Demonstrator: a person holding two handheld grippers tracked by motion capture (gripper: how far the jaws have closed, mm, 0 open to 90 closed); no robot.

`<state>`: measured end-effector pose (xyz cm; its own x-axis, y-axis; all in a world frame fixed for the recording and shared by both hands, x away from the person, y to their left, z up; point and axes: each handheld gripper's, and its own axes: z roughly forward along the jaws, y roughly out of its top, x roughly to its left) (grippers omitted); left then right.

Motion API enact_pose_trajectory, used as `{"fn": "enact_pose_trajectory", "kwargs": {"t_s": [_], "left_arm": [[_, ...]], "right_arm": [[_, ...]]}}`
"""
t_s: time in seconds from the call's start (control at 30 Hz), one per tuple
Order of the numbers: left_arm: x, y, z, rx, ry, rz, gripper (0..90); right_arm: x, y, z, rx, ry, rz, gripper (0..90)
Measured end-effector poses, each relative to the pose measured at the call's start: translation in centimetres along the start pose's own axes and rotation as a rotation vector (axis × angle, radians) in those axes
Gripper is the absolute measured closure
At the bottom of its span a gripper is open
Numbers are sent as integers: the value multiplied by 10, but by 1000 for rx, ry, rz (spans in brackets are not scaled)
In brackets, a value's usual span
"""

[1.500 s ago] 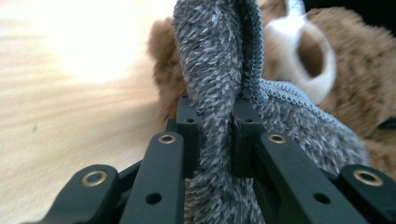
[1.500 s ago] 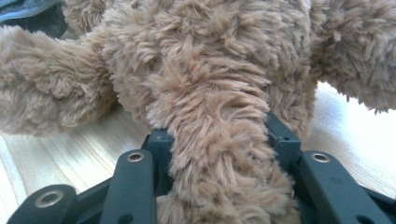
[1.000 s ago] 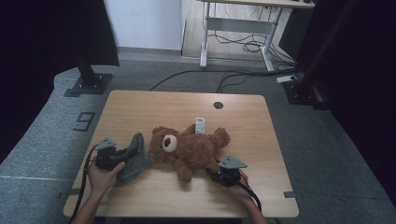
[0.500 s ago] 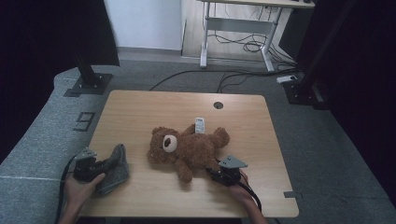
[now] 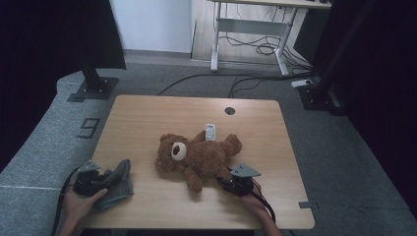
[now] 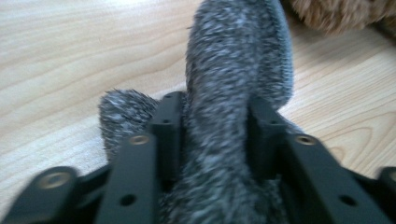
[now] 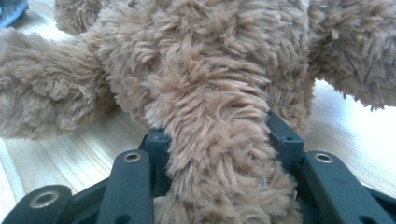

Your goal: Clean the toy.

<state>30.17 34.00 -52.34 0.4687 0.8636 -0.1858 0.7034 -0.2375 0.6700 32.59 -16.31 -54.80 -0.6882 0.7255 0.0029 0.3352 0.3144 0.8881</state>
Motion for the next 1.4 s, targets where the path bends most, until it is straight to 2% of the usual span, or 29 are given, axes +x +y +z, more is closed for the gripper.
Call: {"fn": "enact_pose_trajectory", "kwargs": {"t_s": [0.07,0.2,0.27,0.33,0.43,0.53,0.63,0.67,0.7,0.77,0.83,0.9,0.93,0.97,1.03,1.1,1.2,1.27,1.33,1.37,1.4], "left_arm": [[-1,1,2,1,3,8,457],[-11,16,0,-41,21,72,251],[-15,25,-6,-80,30,88,194],[-20,34,-10,-117,20,93,158],[-33,45,-5,-123,-19,131,159],[-51,55,10,-109,-58,166,160],[-69,67,26,-100,-93,195,180],[-69,67,26,-100,-93,195,193],[-82,76,36,-92,-124,216,207],[-95,85,48,-74,-136,245,230],[-105,91,61,-40,-128,258,249],[-112,95,73,-19,-141,262,256],[-112,95,73,-19,-141,262,258],[-118,96,82,-4,-132,274,260],[-121,98,86,-12,-116,276,260],[-121,101,88,-23,-121,263,263],[-120,103,89,-27,-121,255,269],[-120,102,88,-28,-122,254,265],[-119,99,83,-47,-120,248,265],[-116,97,76,-76,-118,240,265],[-116,97,76,-76,-118,240,265]], "right_arm": [[0,0,0,0,0,1,536],[0,0,0,0,-3,2,517],[0,0,0,-1,-5,0,511],[0,0,0,0,-6,-1,488],[-1,0,0,0,-7,0,452],[-1,1,-2,-6,-25,-8,391],[-1,3,-3,-19,-42,-7,369],[-1,3,-4,-23,-45,-7,369],[-1,4,-5,-26,-49,-4,369],[-2,4,-5,-32,-55,-5,374],[-3,5,-4,-35,-61,-4,377],[-5,5,-3,-37,-75,0,380],[-5,5,-3,-39,-84,3,382],[-7,6,-3,-43,-92,5,384],[-9,6,-3,-54,-108,14,388],[-13,7,-1,-68,-130,32,396],[-18,8,0,-76,-135,62,390],[-18,9,0,-69,-142,54,376],[-18,12,-3,-87,-153,61,336],[-18,12,-4,-92,-149,70,315],[-18,12,-4,-92,-149,70,315]]}}
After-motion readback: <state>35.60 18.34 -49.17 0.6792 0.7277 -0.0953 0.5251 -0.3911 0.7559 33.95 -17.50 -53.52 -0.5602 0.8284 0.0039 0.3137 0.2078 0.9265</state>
